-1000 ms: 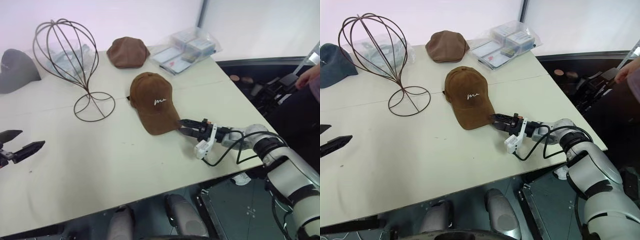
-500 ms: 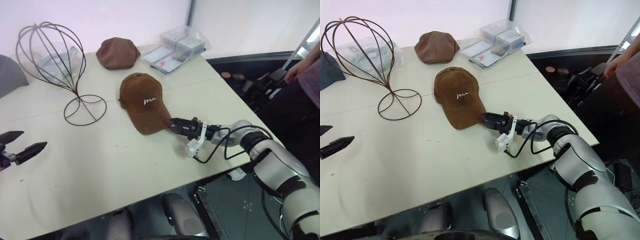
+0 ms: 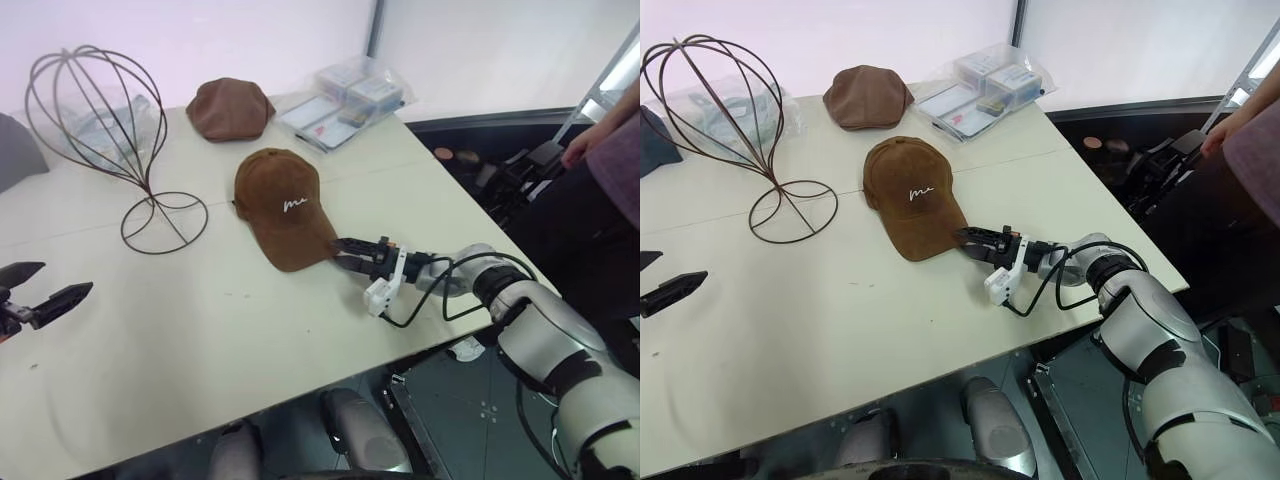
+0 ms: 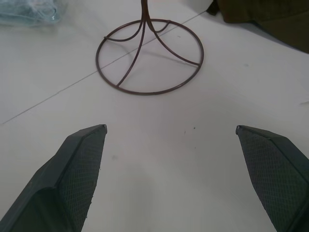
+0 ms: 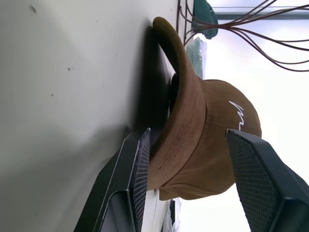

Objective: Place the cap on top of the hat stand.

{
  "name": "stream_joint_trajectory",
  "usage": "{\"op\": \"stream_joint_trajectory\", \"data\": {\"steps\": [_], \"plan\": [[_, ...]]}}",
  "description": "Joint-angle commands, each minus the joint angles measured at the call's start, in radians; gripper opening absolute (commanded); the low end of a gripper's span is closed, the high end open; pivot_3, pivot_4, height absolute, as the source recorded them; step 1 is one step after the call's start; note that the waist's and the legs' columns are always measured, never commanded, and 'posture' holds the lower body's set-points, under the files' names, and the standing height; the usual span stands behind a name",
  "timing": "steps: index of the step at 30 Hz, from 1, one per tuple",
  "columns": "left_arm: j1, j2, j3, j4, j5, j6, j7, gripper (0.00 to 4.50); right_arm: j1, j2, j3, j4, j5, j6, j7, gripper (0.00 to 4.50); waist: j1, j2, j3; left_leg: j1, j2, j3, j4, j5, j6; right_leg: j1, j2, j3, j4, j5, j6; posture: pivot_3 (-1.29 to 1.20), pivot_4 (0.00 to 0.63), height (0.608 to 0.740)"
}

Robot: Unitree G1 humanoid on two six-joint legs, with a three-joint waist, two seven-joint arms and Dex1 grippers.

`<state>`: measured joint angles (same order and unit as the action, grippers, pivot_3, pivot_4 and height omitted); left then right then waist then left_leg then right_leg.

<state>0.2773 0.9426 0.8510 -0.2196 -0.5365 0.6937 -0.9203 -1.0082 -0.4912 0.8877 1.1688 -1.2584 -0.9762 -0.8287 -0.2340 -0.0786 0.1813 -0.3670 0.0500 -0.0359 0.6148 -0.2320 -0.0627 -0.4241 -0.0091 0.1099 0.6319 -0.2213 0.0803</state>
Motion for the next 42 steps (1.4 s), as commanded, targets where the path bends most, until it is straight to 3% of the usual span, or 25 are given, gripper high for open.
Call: {"op": "stream_joint_trajectory", "data": {"steps": [1,14,25,29,31,37,42], "plan": [[-0.009,0.01,0.026,-0.023,-0.004,-0.011,0.003,4.5,0.02,0.053,0.023,0.019,0.018,0.025,0.038,2.46,-0.003,0.0,0.0,0.001,0.0,0.0,-0.001,0.0,0.0,0.0,0.0,0.0,0.0,0.0,0.0,0.0,0.15,0.74],[-0.015,0.001,0.015,-0.021,0.001,-0.02,0.014,4.5,0.019,0.111,-0.047,0.053,0.187,-0.037,0.285,2.46,-0.007,0.0,0.0,0.011,0.001,-0.002,-0.005,0.0,0.0,0.004,0.003,0.0,0.0,0.0,0.0,0.0,0.15,0.74],[-0.02,-0.008,0.007,-0.023,-0.001,-0.028,0.023,4.5,-0.02,0.119,-0.015,0.038,0.156,0.021,0.25,2.46,-0.007,0.002,0.001,0.008,0.001,-0.001,-0.007,0.0,0.0,0.0,0.002,0.001,-0.002,0.0,0.0,0.0,0.15,0.74],[-0.014,-0.012,0.014,-0.027,0.0,-0.029,0.024,4.5,-0.027,0.113,0.028,0.017,0.108,0.025,0.162,1.2,-0.007,0.002,0.002,0.008,0.001,0.0,-0.008,0.0,0.0,-0.001,0.001,0.001,-0.002,0.0,0.0,0.0,0.15,0.74],[-0.012,-0.013,0.016,-0.028,0.0,-0.028,0.025,4.5,-0.033,0.116,0.046,-0.002,0.087,0.025,0.111,0.12,-0.008,0.003,0.002,0.008,0.001,0.0,-0.008,0.0,0.0,-0.001,0.001,0.001,-0.003,0.0,0.0,0.0,0.15,0.74],[-0.008,-0.016,0.02,-0.03,-0.001,-0.029,0.027,4.5,-0.047,0.133,0.052,-0.017,0.08,0.034,0.045,0.05,-0.008,0.005,0.003,0.007,0.001,0.0,-0.008,0.0,0.0,-0.002,0.0,0.001,-0.003,0.0,0.0,0.0,0.15,0.74],[-0.006,-0.02,0.027,-0.03,0.001,-0.034,0.034,4.5,-0.047,0.181,-0.106,-0.014,0.259,0.1,0.144,0.05,-0.007,0.005,0.003,0.007,0.001,0.001,-0.012,0.0,0.0,-0.004,0.0,0.001,-0.003,0.0,0.0,0.0,0.15,0.74]]}}
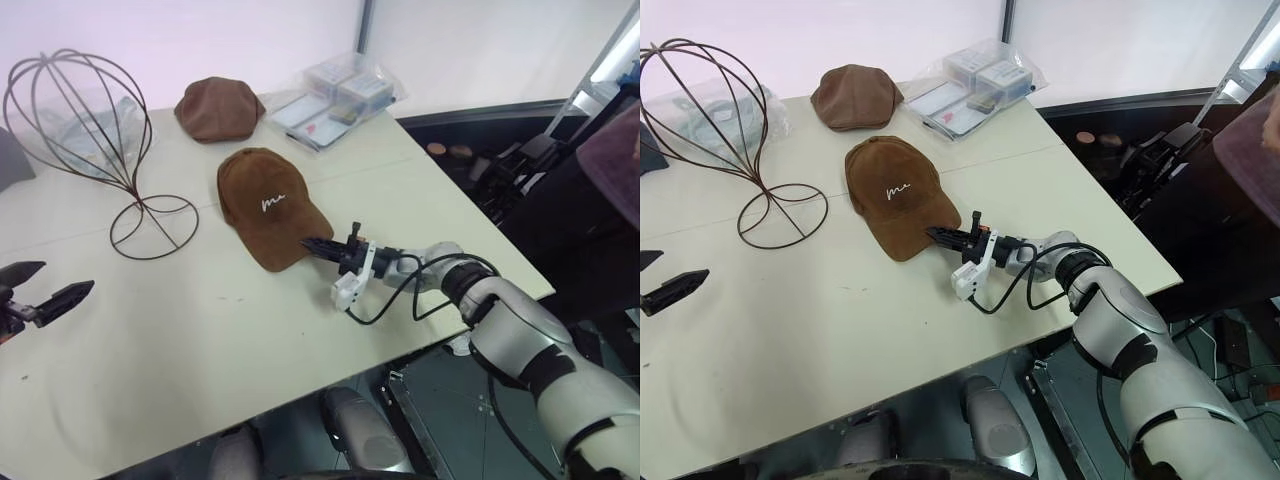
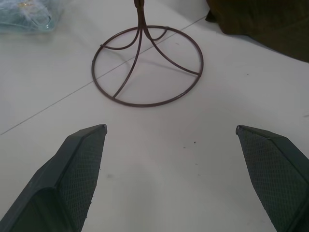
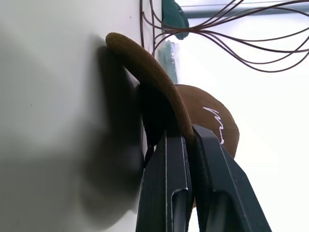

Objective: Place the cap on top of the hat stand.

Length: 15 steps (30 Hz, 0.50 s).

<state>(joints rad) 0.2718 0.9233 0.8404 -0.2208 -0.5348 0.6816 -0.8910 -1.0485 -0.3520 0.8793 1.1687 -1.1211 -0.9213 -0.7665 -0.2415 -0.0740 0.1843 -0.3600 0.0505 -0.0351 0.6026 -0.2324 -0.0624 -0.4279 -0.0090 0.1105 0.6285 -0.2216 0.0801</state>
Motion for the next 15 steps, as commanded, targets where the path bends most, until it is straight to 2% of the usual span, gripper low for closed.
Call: {"op": "stream_joint_trajectory", "data": {"steps": [1,4,7,10,13,15], "plan": [[0.0,-0.003,0.041,-0.03,0.0,-0.024,0.009,4.5,-0.006,0.055,-0.143,-0.018,0.175,0.072,0.121,0.05,0.001,0.0,0.0,0.0,0.0,0.0,-0.002,0.0,0.0,-0.001,0.0,0.0,0.0,0.0,0.0,0.0,0.15,0.74],[0.0,-0.008,0.057,-0.034,-0.006,-0.022,0.016,4.5,-0.017,0.085,-0.287,-0.07,0.332,0.183,0.223,0.05,0.012,0.005,0.004,-0.002,0.0,0.0,-0.005,0.0,0.0,-0.003,0.0,-0.001,0.0,0.0,0.0,0.0,0.15,0.74],[-0.007,-0.003,0.077,-0.031,-0.014,-0.017,0.018,4.5,-0.036,0.088,-0.401,-0.16,0.432,0.291,0.3,0.05,0.037,0.009,0.006,-0.017,-0.001,0.0,-0.005,0.0,0.0,-0.016,-0.001,-0.001,0.002,0.002,-0.002,0.0,0.15,0.74],[-0.032,0.023,0.106,-0.004,-0.033,-0.01,0.006,4.5,-0.09,0.07,-0.486,-0.274,0.483,0.392,0.362,0.05,0.047,0.011,0.008,-0.021,-0.001,-0.001,-0.005,0.0,0.0,-0.02,-0.001,-0.003,0.002,0.0,0.0,0.0,0.15,0.74],[-0.068,0.065,0.138,0.033,-0.06,0.009,-0.016,4.5,-0.153,0.058,-0.531,-0.383,0.508,0.45,0.431,0.05,0.06,0.012,0.008,-0.034,-0.001,0.0,-0.005,0.0,0.0,-0.034,-0.001,-0.003,0.003,0.003,0.003,0.0,0.15,0.74],[-0.1,0.107,0.17,0.061,-0.082,0.029,-0.035,4.5,-0.217,0.064,-0.552,-0.443,0.527,0.487,0.49,0.05,0.062,0.013,0.009,-0.033,0.0,0.0,-0.005,0.0,0.0,-0.035,-0.001,-0.004,0.003,0.003,0.003,0.0,0.15,0.74]]}}
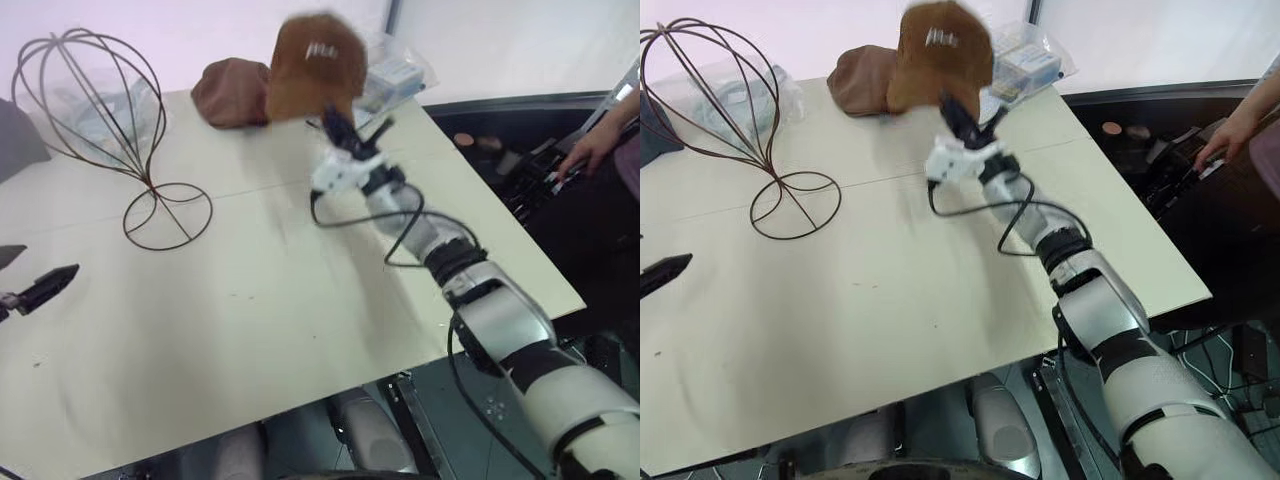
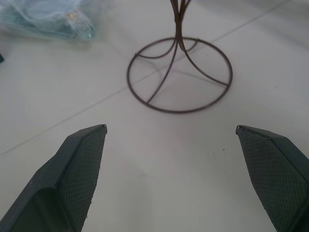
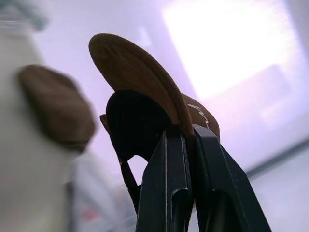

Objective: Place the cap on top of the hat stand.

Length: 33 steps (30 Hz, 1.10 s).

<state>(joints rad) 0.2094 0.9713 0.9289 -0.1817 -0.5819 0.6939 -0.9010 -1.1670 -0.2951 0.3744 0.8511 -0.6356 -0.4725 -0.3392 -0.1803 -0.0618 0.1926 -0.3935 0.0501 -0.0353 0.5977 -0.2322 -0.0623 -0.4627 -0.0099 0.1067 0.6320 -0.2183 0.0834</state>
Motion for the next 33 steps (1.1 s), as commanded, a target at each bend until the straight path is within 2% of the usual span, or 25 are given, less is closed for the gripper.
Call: {"op": "stream_joint_trajectory", "data": {"steps": [1,7,13,21,29,33], "plan": [[-0.054,0.08,0.097,0.035,-0.045,0.027,-0.034,4.5,-0.13,0.014,-0.052,-0.147,0.047,0.055,0.091,0.05,0.0,0.001,0.001,0.0,0.0,0.0,-0.001,0.0,0.0,0.0,0.0,0.0,0.0,0.0,0.0,0.0,0.15,0.74],[-0.101,0.161,0.176,0.069,-0.062,0.069,-0.079,4.5,-0.269,0.11,-0.062,-0.21,0.085,0.131,0.19,0.05,-0.002,0.003,0.002,0.0,0.0,0.0,-0.001,0.0,0.0,-0.001,0.0,-0.001,0.0,0.0,0.0,0.0,0.15,0.74],[-0.132,0.195,0.247,0.082,-0.069,0.102,-0.093,4.5,-0.303,0.221,-0.059,-0.249,0.121,0.158,0.235,0.05,0.001,0.004,0.002,-0.001,0.0,0.0,-0.001,0.0,0.0,-0.001,-0.001,-0.001,0.0,-0.001,-0.001,0.0,0.15,0.74],[-0.112,0.172,0.334,0.035,-0.105,0.19,-0.13,4.5,-0.237,0.355,-0.015,-0.341,0.144,0.156,0.308,0.05,0.0,0.005,0.003,-0.001,0.001,0.0,-0.001,0.0,0.0,-0.001,-0.001,-0.002,0.001,0.0,0.0,0.0,0.15,0.74],[-0.084,0.135,0.38,-0.034,-0.138,0.253,-0.119,4.5,-0.115,0.442,0.051,-0.455,0.148,0.183,0.404,0.05,0.001,0.004,0.003,0.0,0.001,-0.001,0.0,0.0,-0.001,0.0,-0.001,-0.003,0.003,0.0,0.0,0.0,0.15,0.74],[-0.087,0.118,0.377,-0.049,-0.143,0.253,-0.103,4.5,-0.073,0.452,0.081,-0.456,0.123,0.186,0.418,0.05,0.0,0.004,0.003,0.001,0.001,-0.001,0.001,0.001,-0.001,0.0,-0.001,-0.003,0.004,0.0,0.0,0.0,0.15,0.74]]}}
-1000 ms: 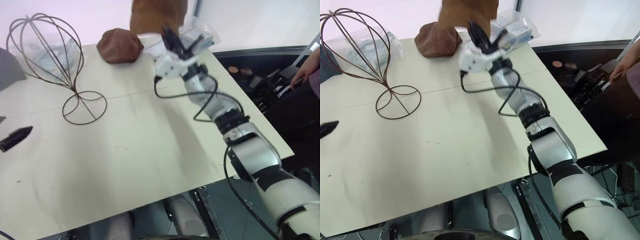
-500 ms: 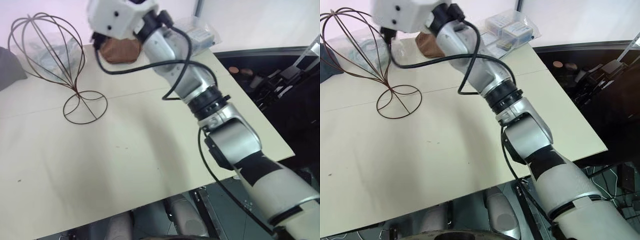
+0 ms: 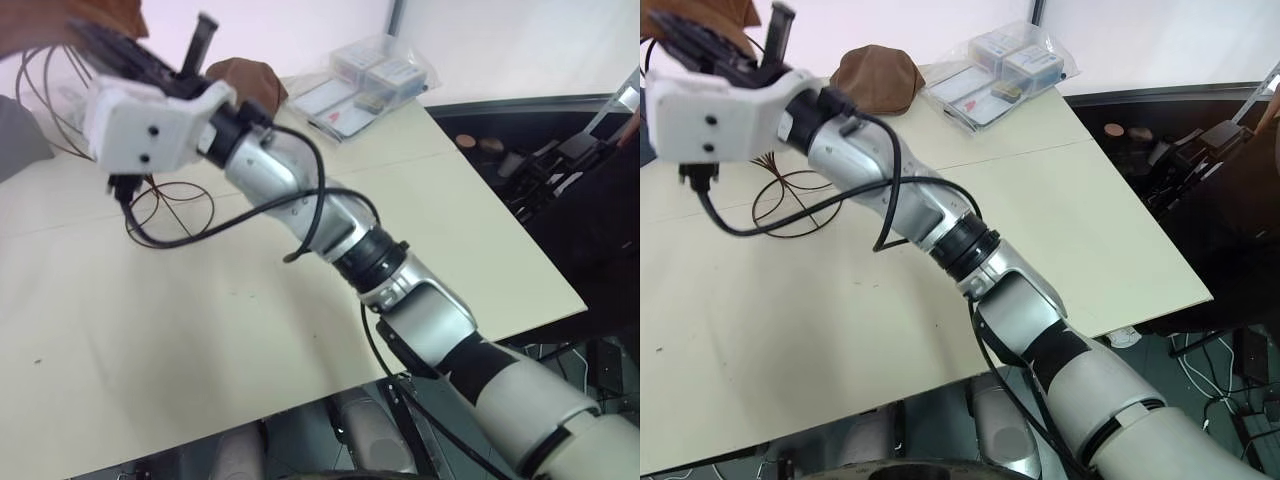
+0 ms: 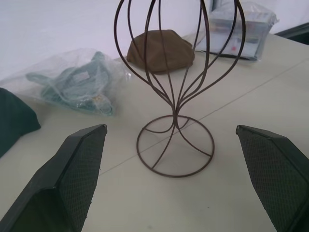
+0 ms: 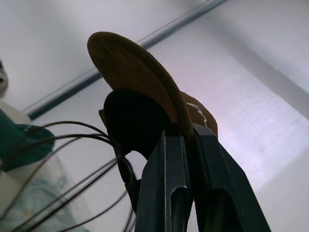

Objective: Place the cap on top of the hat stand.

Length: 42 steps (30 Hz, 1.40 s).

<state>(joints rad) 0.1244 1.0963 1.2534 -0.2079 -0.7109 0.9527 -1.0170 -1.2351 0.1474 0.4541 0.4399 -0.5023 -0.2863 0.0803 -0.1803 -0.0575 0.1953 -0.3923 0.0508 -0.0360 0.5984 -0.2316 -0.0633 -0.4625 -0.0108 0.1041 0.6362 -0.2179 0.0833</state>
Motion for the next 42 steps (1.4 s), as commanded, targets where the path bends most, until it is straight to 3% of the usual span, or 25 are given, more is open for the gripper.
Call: {"op": "stream_joint_trajectory", "data": {"steps": [1,18,42], "plan": [[-0.001,-0.012,0.049,-0.025,-0.013,-0.009,0.016,4.5,-0.002,0.01,0.007,-0.039,-0.019,0.005,-0.002,0.05,0.0,0.0,0.0,0.0,0.0,0.0,0.0,0.0,0.0,0.0,0.0,0.0,0.0,0.0,0.0,0.0,0.15,0.74],[-0.045,-0.027,-0.049,0.009,-0.008,-0.073,0.064,4.5,-0.013,-0.007,0.04,0.048,-0.13,0.093,-0.018,0.05,-0.001,0.0,0.0,0.0,0.0,-0.001,0.014,0.0,0.0,0.001,0.001,0.0,0.011,-0.002,-0.005,0.0,0.15,0.74],[-0.073,-0.029,-0.182,0.088,0.007,-0.16,0.08,4.5,0.085,-0.036,0.08,-0.122,-0.151,0.108,0.093,0.05,0.0,-0.001,0.0,0.001,0.0,0.0,0.015,0.0,0.0,0.002,0.001,0.0,0.012,-0.001,-0.006,0.0,0.15,0.74]]}}
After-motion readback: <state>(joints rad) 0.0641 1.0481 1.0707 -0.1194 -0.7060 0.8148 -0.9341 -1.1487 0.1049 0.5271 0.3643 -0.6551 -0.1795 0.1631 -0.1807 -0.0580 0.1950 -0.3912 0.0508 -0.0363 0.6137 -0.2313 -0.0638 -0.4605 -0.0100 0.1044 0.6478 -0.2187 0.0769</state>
